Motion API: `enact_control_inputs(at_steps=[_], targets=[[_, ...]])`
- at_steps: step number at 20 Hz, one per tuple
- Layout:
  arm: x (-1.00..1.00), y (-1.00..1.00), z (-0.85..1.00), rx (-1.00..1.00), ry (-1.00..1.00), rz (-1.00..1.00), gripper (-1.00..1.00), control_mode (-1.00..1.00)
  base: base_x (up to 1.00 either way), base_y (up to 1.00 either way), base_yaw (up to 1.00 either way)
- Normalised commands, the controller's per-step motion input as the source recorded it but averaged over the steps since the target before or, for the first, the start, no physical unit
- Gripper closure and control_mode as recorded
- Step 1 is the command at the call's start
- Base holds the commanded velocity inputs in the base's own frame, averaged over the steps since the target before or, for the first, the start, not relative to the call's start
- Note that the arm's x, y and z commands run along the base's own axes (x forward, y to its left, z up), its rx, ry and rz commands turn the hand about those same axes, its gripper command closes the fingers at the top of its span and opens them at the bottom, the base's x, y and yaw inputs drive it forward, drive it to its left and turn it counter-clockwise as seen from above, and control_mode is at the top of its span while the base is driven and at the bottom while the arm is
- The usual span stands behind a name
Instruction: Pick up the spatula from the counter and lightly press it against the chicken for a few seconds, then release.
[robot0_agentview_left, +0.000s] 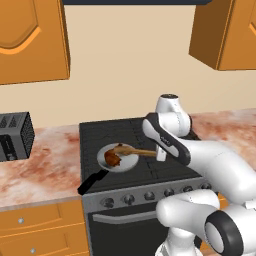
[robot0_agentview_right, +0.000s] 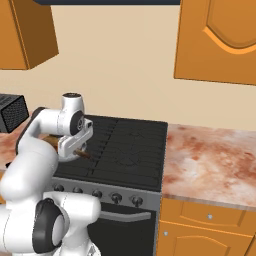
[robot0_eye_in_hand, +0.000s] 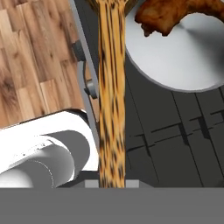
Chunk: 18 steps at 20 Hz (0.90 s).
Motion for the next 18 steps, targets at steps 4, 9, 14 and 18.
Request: enact_control_inputs(at_steps=[4, 9, 14, 18], targets=[[0.05, 0.0, 0.0, -0.03, 0.0, 0.0, 1.0, -1.0, 0.0, 0.0, 0.0], [0.07, 0.0, -0.01, -0.03, 0.0, 0.0, 1.0, -1.0, 0.0, 0.0, 0.0], [0.06, 0.0, -0.06, -0.04, 0.0, 0.0, 1.0, -1.0, 0.0, 0.0, 0.0], [0.07, 0.03, -0.1, -0.05, 0.02, 0.0, 1.0, -1.0, 0.0, 0.0, 0.0]])
